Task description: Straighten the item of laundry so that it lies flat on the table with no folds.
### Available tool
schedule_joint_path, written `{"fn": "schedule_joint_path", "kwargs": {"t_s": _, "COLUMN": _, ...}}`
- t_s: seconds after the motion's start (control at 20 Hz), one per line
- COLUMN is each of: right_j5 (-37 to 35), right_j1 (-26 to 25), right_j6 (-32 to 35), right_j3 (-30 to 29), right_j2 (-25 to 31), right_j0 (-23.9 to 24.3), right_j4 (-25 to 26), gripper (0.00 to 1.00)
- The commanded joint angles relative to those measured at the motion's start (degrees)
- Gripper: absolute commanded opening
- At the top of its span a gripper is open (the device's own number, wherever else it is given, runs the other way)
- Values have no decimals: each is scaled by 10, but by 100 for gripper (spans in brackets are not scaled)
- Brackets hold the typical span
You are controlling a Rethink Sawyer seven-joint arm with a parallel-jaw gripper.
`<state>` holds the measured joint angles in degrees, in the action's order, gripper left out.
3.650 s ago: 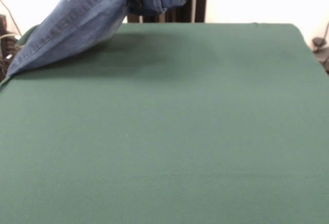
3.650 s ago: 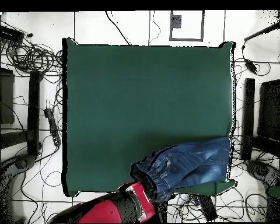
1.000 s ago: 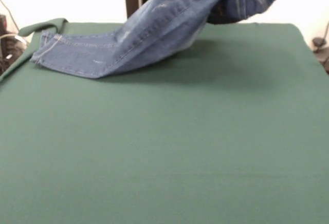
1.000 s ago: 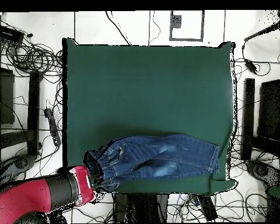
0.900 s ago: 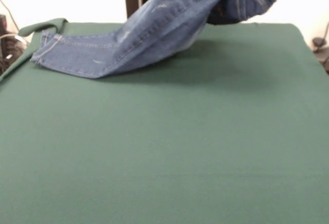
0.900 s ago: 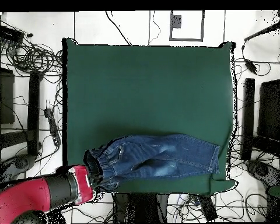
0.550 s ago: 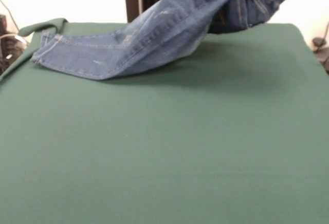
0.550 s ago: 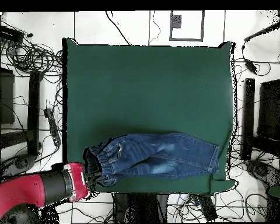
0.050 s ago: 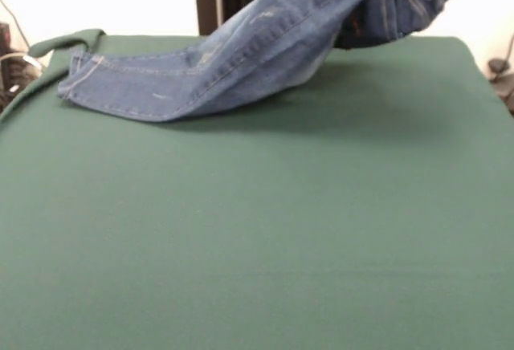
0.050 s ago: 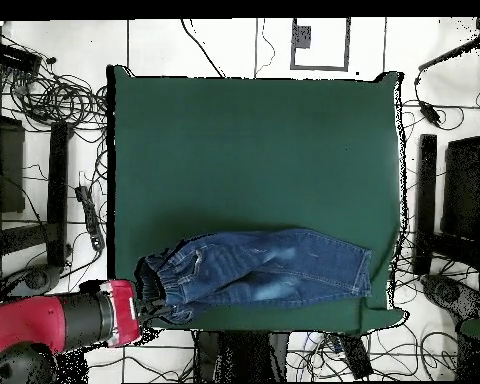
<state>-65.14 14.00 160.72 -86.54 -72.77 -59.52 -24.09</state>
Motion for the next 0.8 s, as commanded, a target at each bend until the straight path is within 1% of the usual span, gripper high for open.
{"fn": "schedule_joint_path", "kwargs": {"t_s": 0.05, "right_j5": -84, "right_j1": 28, "right_j6": 170, "right_j3": 57, "right_j2": 7, "right_j0": 7, "right_j4": -40, "gripper": 0}}
{"fn": "schedule_joint_path", "kwargs": {"t_s": 0.15, "right_j5": -95, "right_j1": 45, "right_j6": 163, "right_j3": 63, "right_j2": 9, "right_j0": 14, "right_j4": -44, "gripper": 0}}
{"fn": "schedule_joint_path", "kwargs": {"t_s": 0.25, "right_j5": -103, "right_j1": 52, "right_j6": 151, "right_j3": 68, "right_j2": 6, "right_j0": 17, "right_j4": -37, "gripper": 0}}
{"fn": "schedule_joint_path", "kwargs": {"t_s": 0.6, "right_j5": -69, "right_j1": 51, "right_j6": 147, "right_j3": 52, "right_j2": 15, "right_j0": 11, "right_j4": -13, "gripper": 0}}
{"fn": "schedule_joint_path", "kwargs": {"t_s": 0.8, "right_j5": -68, "right_j1": 52, "right_j6": 145, "right_j3": 49, "right_j2": 20, "right_j0": 14, "right_j4": -7, "gripper": 0}}
